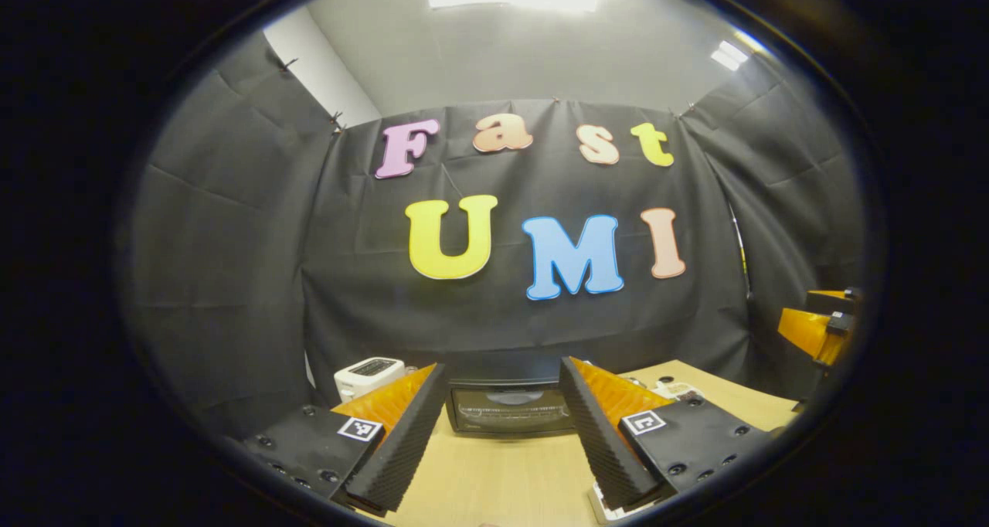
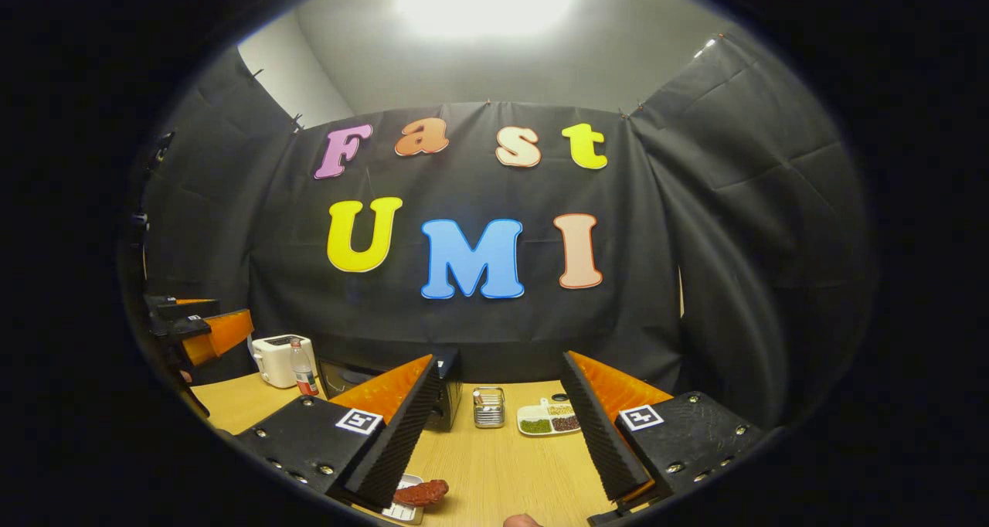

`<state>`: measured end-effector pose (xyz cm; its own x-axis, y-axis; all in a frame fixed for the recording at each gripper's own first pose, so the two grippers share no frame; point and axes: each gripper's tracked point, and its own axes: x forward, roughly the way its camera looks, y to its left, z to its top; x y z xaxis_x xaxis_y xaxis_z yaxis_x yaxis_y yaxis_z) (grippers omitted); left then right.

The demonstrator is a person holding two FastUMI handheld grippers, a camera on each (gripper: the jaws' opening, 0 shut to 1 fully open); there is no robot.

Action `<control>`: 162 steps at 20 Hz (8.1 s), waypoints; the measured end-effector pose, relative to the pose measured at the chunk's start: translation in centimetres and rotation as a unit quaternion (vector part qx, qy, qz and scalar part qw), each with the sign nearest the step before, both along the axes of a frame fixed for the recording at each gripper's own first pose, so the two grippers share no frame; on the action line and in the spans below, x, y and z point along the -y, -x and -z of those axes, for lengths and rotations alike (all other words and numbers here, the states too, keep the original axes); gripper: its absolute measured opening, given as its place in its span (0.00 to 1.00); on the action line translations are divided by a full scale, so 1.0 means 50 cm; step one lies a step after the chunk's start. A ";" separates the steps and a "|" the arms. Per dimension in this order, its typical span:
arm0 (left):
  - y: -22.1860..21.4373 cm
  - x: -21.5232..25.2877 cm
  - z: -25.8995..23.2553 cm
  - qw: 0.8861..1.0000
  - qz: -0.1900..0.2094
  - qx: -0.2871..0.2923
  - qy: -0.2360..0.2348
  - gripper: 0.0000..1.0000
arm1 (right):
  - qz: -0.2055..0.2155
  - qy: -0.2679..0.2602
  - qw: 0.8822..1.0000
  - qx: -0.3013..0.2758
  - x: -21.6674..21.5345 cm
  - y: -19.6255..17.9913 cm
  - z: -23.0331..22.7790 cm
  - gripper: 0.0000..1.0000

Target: Open the electric oven with the left hand, put the food in, and close the electric oven.

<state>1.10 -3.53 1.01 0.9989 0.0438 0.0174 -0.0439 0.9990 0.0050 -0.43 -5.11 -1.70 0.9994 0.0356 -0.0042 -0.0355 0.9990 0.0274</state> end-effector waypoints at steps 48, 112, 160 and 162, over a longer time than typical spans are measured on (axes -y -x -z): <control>-0.603 0.047 0.419 0.987 0.082 -0.138 0.017 0.91 | 0.132 0.054 0.987 -0.075 -0.019 -0.100 0.066 0.96; -0.242 0.043 0.526 0.973 0.035 -0.228 0.006 1.00 | 0.015 0.006 0.991 -0.130 -0.014 -0.023 0.149 0.96; -0.019 -0.156 0.085 0.996 -0.066 -0.049 0.035 0.90 | -0.110 -0.338 0.795 -0.491 -0.260 0.010 0.585 0.40; -0.022 -0.165 0.088 0.996 -0.067 -0.048 0.034 0.90 | -0.113 -0.353 0.793 -0.483 -0.259 0.032 0.551 0.26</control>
